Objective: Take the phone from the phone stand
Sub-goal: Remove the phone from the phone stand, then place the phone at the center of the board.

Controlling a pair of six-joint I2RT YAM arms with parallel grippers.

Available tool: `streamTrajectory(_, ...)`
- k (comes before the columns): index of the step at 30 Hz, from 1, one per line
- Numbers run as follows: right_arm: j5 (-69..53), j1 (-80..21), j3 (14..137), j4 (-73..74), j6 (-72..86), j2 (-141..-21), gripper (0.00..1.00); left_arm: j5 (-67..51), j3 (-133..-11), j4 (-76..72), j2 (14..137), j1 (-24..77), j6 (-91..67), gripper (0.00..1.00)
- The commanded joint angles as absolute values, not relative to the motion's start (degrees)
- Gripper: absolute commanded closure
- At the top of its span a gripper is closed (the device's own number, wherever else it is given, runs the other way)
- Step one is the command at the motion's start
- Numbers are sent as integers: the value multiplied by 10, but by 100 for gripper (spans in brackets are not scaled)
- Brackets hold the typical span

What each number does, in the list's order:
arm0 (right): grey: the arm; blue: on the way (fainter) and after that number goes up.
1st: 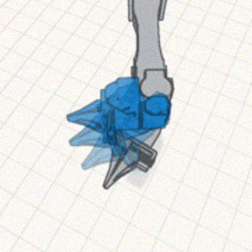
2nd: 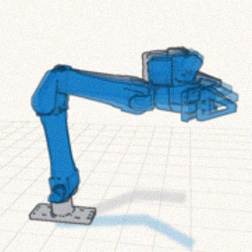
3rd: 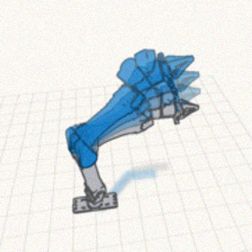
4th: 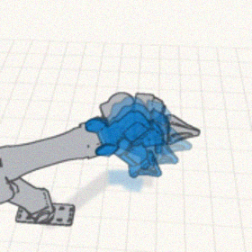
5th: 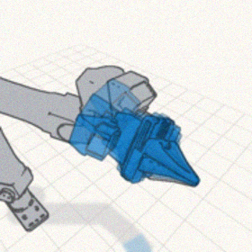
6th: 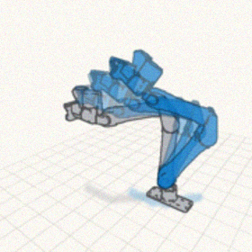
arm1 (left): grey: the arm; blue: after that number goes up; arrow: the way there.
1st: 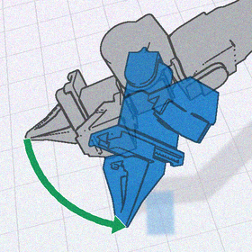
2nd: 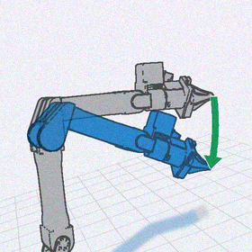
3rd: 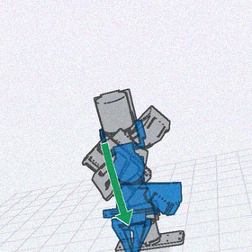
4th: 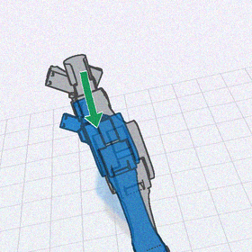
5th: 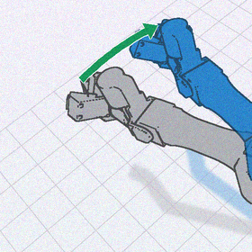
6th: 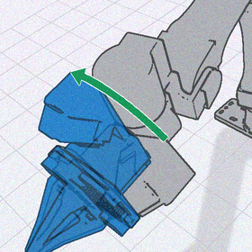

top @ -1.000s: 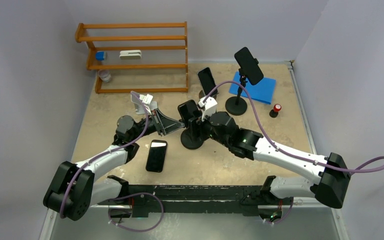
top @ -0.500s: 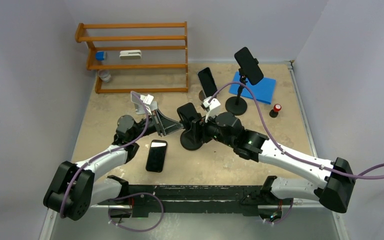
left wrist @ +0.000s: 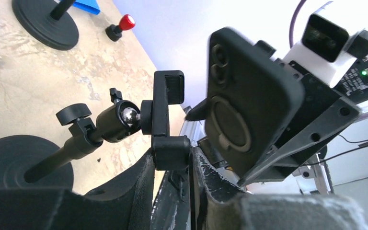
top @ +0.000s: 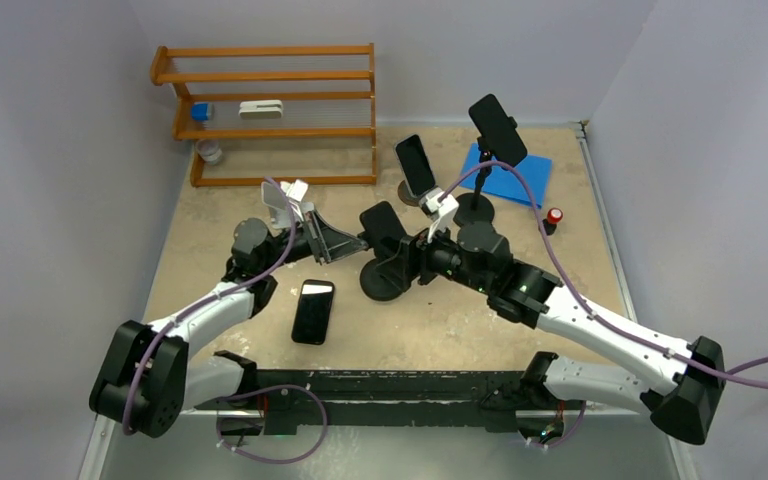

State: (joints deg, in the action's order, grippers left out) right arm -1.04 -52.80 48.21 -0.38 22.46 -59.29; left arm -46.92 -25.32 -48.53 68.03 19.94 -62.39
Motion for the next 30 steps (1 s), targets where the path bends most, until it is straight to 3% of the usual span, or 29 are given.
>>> streamTrajectory(1,-25,-520,532,-57,210,-561,100,-446,-275,-402,663,185,-589,72)
streamTrajectory(11,-25,-520,555,-33,190,-535,100,-445,-290,-341,605,185,-578,38)
streamTrajectory(14,-16,-520,556,-36,178,-529,100,-439,-298,-313,582,185,-574,23)
streamTrajectory(19,12,-520,565,-43,151,-525,100,-406,-316,-248,522,185,-555,20)
streamTrajectory(23,58,-521,570,-61,127,-525,100,-303,-346,-163,442,185,-508,18)
streamTrajectory(30,181,-538,598,-89,126,-565,100,-221,-393,-185,415,185,-536,13)
